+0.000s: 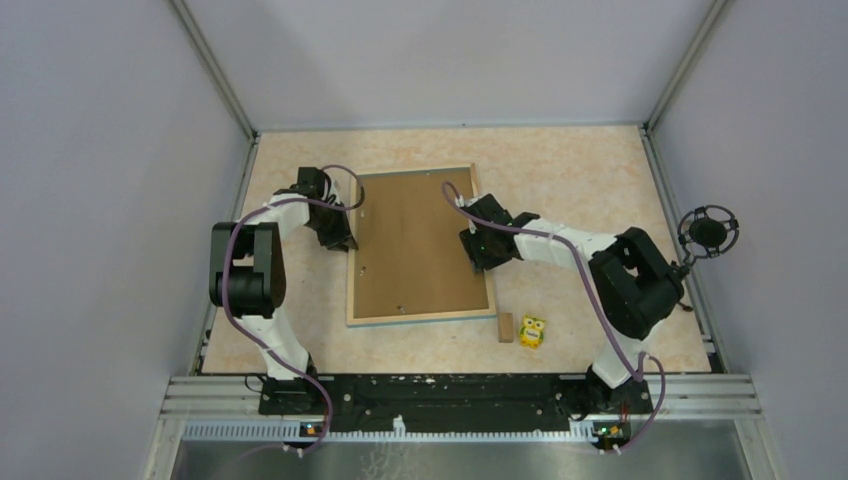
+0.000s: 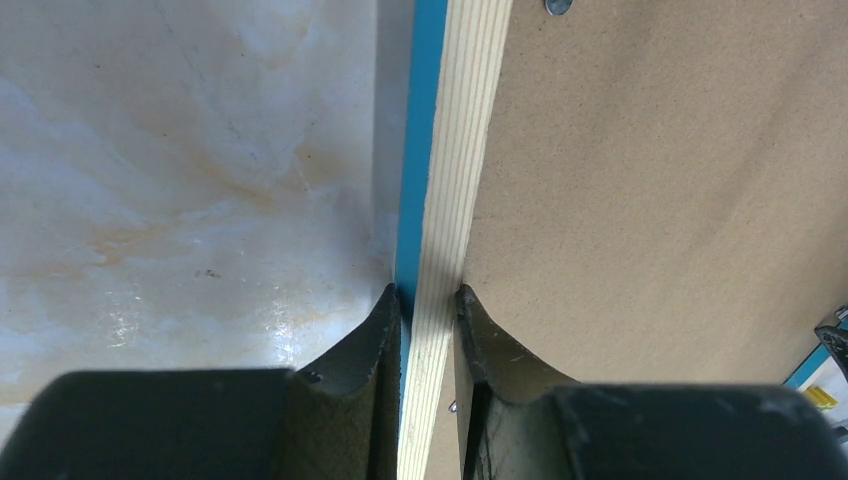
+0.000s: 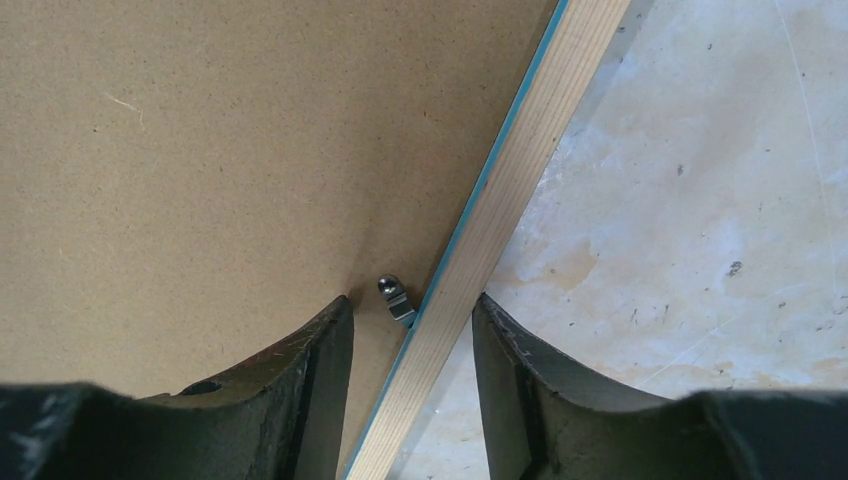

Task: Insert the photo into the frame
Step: Install the photo frame at the center of the board, then adjust the photo frame at the center of the board.

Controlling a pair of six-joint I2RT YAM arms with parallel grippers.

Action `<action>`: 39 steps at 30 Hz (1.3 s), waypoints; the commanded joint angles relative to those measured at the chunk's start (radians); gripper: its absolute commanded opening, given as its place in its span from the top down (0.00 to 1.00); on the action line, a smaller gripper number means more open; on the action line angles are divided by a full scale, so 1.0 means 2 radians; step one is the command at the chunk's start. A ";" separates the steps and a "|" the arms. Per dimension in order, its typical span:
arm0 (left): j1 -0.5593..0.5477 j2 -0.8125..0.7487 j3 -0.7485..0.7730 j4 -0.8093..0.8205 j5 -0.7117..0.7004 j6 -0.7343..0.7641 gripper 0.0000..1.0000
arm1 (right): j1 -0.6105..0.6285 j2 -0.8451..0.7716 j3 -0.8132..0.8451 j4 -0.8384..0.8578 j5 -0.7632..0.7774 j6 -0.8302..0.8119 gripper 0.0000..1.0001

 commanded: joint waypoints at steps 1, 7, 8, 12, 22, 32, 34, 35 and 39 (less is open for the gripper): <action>-0.004 -0.005 -0.009 0.012 0.001 -0.011 0.81 | 0.002 0.010 0.012 0.012 -0.021 0.014 0.54; -0.004 -0.001 -0.008 0.012 0.009 -0.012 0.82 | 0.001 0.018 0.007 0.018 -0.016 0.013 0.80; -0.004 -0.003 -0.009 0.012 0.006 -0.012 0.82 | 0.001 0.021 0.007 0.016 -0.011 0.012 0.84; -0.003 -0.002 -0.009 0.013 0.007 -0.012 0.83 | 0.001 0.036 0.012 0.014 -0.007 0.009 0.93; -0.004 0.002 -0.008 0.012 0.006 -0.012 0.83 | 0.000 0.038 0.021 0.022 -0.042 0.026 0.78; -0.002 0.003 -0.008 0.013 0.010 -0.012 0.78 | -0.004 0.006 0.010 0.033 -0.072 0.047 0.50; -0.002 0.004 -0.009 0.013 0.012 -0.012 0.74 | -0.008 0.017 0.018 0.037 -0.076 0.052 0.49; -0.002 0.003 -0.010 0.014 0.013 -0.012 0.71 | -0.009 0.024 0.026 0.039 -0.075 0.053 0.48; -0.002 -0.002 -0.018 0.014 0.025 -0.016 0.60 | -0.009 0.068 0.076 0.025 -0.067 0.055 0.48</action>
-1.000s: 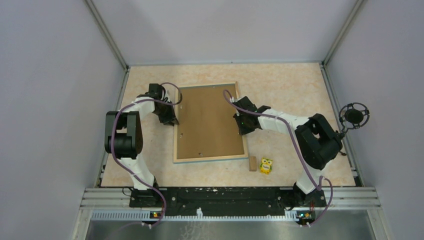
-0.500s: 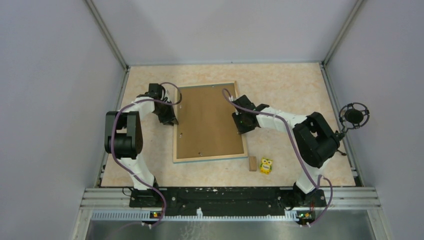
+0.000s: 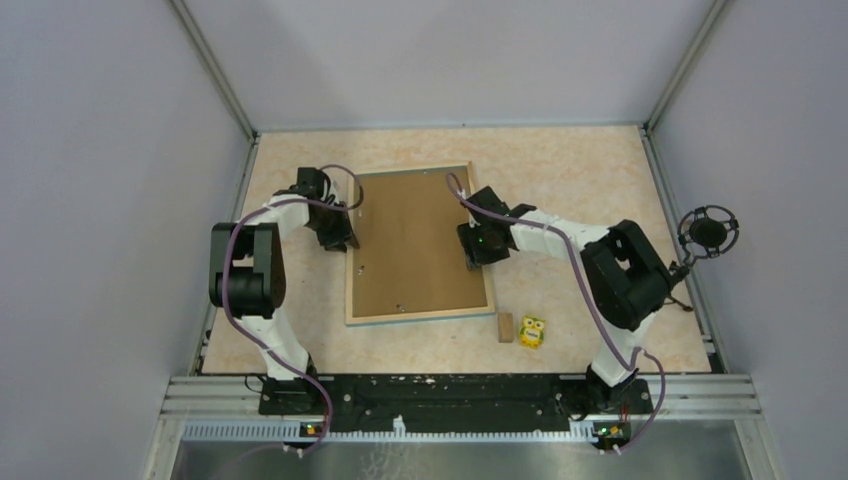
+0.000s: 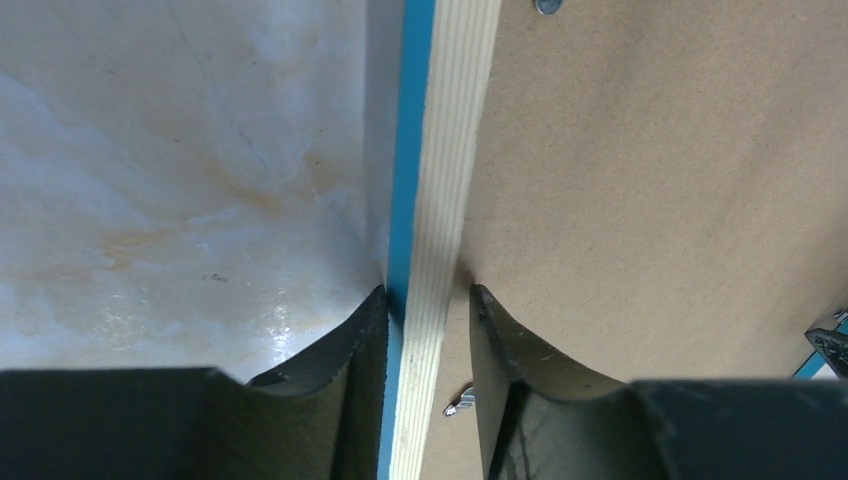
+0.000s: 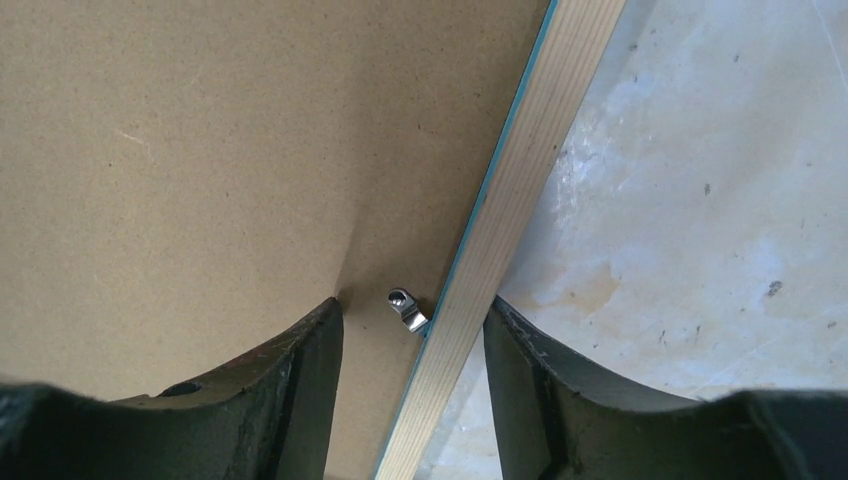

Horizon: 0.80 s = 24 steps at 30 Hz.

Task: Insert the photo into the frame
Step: Adjust the photo frame at the center of the board.

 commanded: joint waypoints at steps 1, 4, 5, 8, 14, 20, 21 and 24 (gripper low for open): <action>-0.003 -0.002 -0.016 0.008 0.038 -0.014 0.58 | 0.004 0.058 0.069 0.030 -0.037 0.017 0.48; -0.004 -0.010 -0.029 0.010 0.070 -0.024 0.54 | 0.004 0.089 0.118 0.020 -0.037 0.019 0.48; -0.003 -0.015 -0.038 0.012 0.077 -0.028 0.52 | 0.004 0.099 0.134 0.018 -0.038 0.020 0.48; -0.003 -0.040 -0.076 0.025 0.094 -0.039 0.50 | 0.004 0.131 0.183 0.015 -0.041 0.024 0.48; -0.019 -0.113 -0.190 0.078 0.161 -0.088 0.49 | 0.004 0.217 0.321 -0.022 -0.062 0.028 0.47; -0.111 -0.200 -0.247 0.127 0.174 -0.152 0.38 | 0.004 0.268 0.419 -0.052 -0.094 0.049 0.37; -0.123 -0.211 -0.249 0.130 0.172 -0.161 0.36 | 0.004 0.272 0.437 -0.074 -0.086 0.052 0.34; -0.130 -0.254 -0.248 0.126 0.161 -0.159 0.26 | 0.004 0.271 0.489 -0.140 -0.034 0.047 0.27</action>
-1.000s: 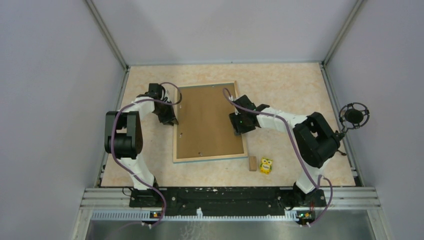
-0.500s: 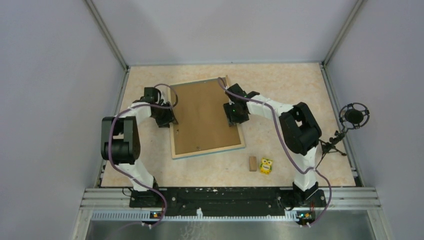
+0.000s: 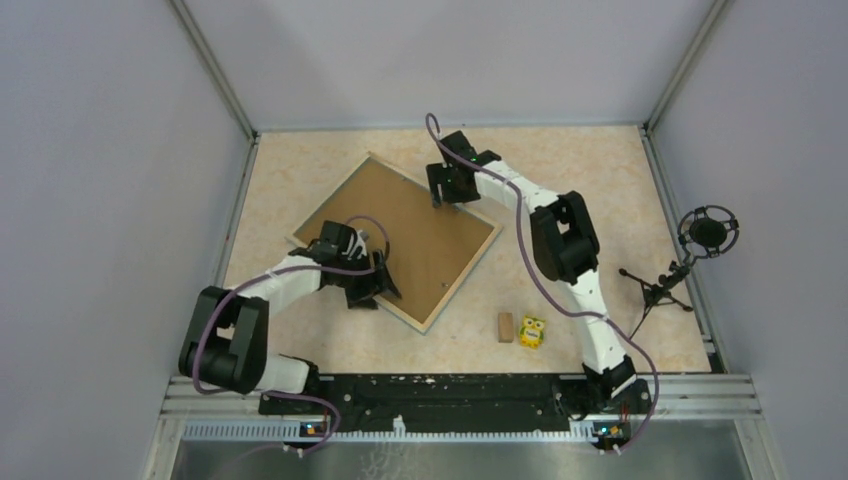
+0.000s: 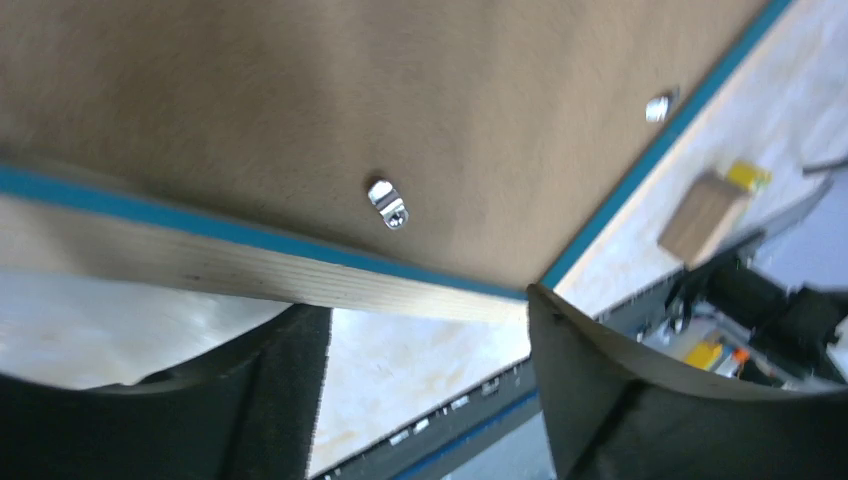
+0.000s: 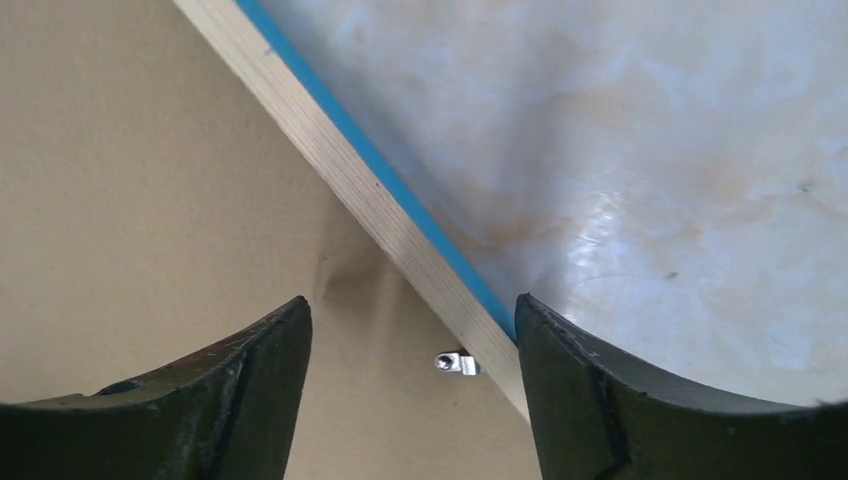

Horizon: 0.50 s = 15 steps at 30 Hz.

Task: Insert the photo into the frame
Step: Adjust the photo frame at the center of the board.

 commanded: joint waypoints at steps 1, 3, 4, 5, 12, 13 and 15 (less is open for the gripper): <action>-0.025 -0.058 0.010 0.036 0.060 -0.029 0.22 | 0.040 -0.009 0.077 -0.079 -0.029 0.033 0.25; -0.025 -0.080 0.028 0.014 0.034 -0.002 0.14 | 0.040 -0.042 0.072 -0.109 0.023 0.030 0.16; -0.025 -0.090 0.035 0.006 0.024 0.013 0.11 | 0.040 -0.058 0.064 -0.120 0.047 0.033 0.14; -0.025 -0.098 0.042 0.001 0.017 0.022 0.08 | 0.040 -0.076 0.050 -0.130 0.065 0.037 0.13; -0.025 -0.097 0.099 -0.013 -0.020 0.088 0.02 | 0.039 -0.227 -0.200 -0.061 0.064 0.165 0.17; -0.025 -0.090 0.108 -0.017 -0.026 0.095 0.02 | 0.039 -0.242 -0.232 -0.047 0.055 0.188 0.18; -0.025 -0.074 0.127 -0.024 -0.039 0.107 0.02 | 0.040 -0.270 -0.306 0.004 0.033 0.229 0.20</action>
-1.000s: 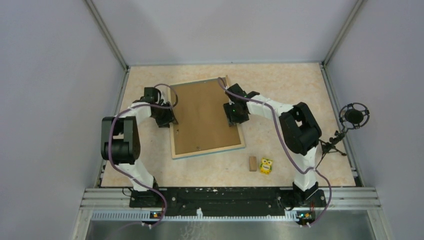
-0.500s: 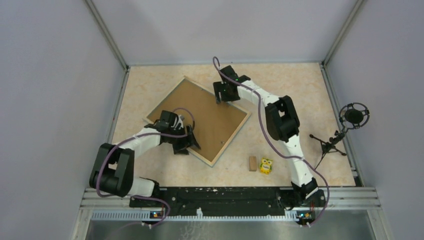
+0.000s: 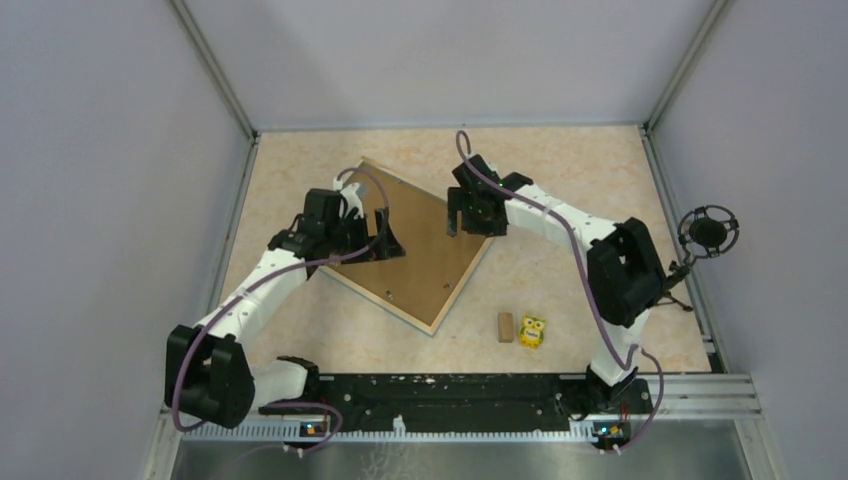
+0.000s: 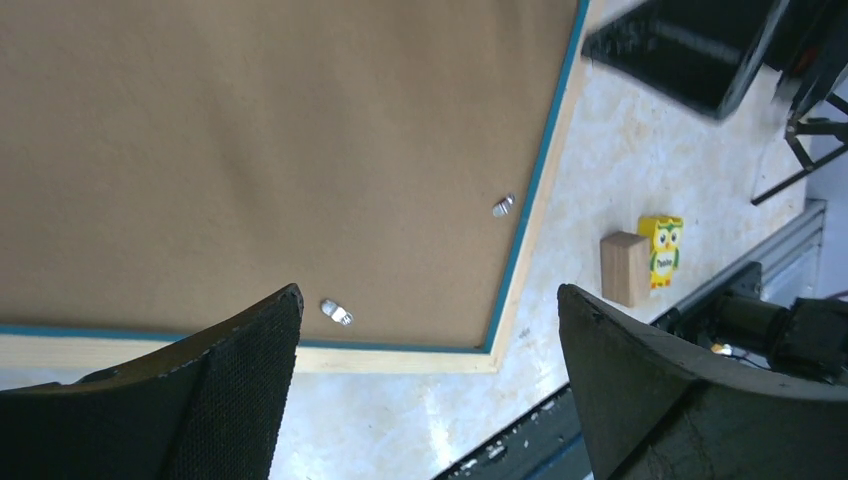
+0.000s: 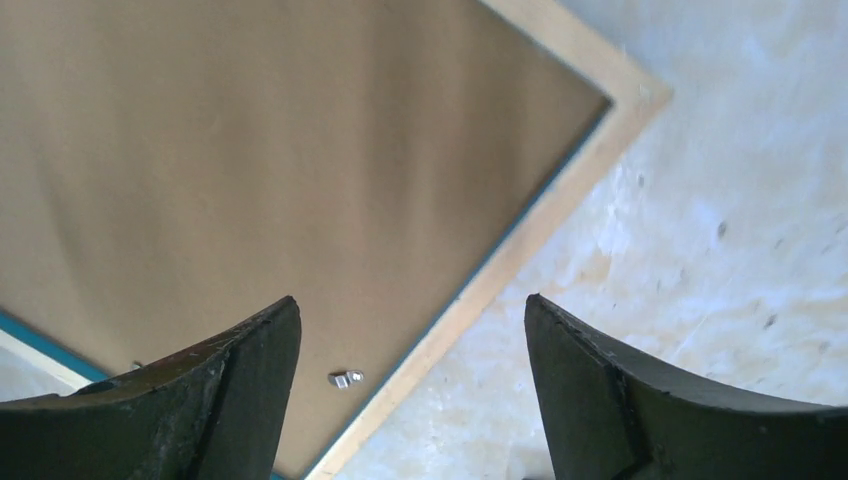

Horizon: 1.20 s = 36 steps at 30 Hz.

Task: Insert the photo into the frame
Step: Adjust the photo frame at the center of the board.

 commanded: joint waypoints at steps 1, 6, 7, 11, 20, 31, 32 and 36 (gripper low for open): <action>0.001 0.031 0.050 -0.009 -0.035 0.050 0.02 | -0.002 -0.058 -0.128 0.096 -0.030 0.122 0.21; 0.002 0.069 0.108 -0.026 -0.027 0.058 0.01 | 0.006 -0.065 -0.184 0.148 -0.042 0.170 0.28; 0.002 0.075 0.117 -0.028 -0.024 0.059 0.02 | 0.007 -0.060 -0.185 0.147 -0.038 0.170 0.29; 0.001 0.088 0.145 -0.036 -0.025 0.063 0.02 | 0.010 -0.052 -0.195 0.145 -0.030 0.176 0.39; 0.002 0.109 0.192 -0.060 -0.071 0.078 0.02 | 0.010 -0.043 -0.224 0.140 0.024 0.168 0.63; 0.076 0.135 0.188 -0.071 -0.140 0.032 0.02 | -0.045 -0.021 -0.219 0.204 -0.008 -0.039 1.00; 0.099 0.136 0.176 -0.069 -0.137 0.026 0.01 | -0.053 -0.016 -0.211 0.205 -0.020 -0.062 1.00; 0.168 0.139 0.142 -0.069 -0.167 0.015 0.02 | -0.097 0.019 -0.159 0.183 -0.075 -0.114 1.00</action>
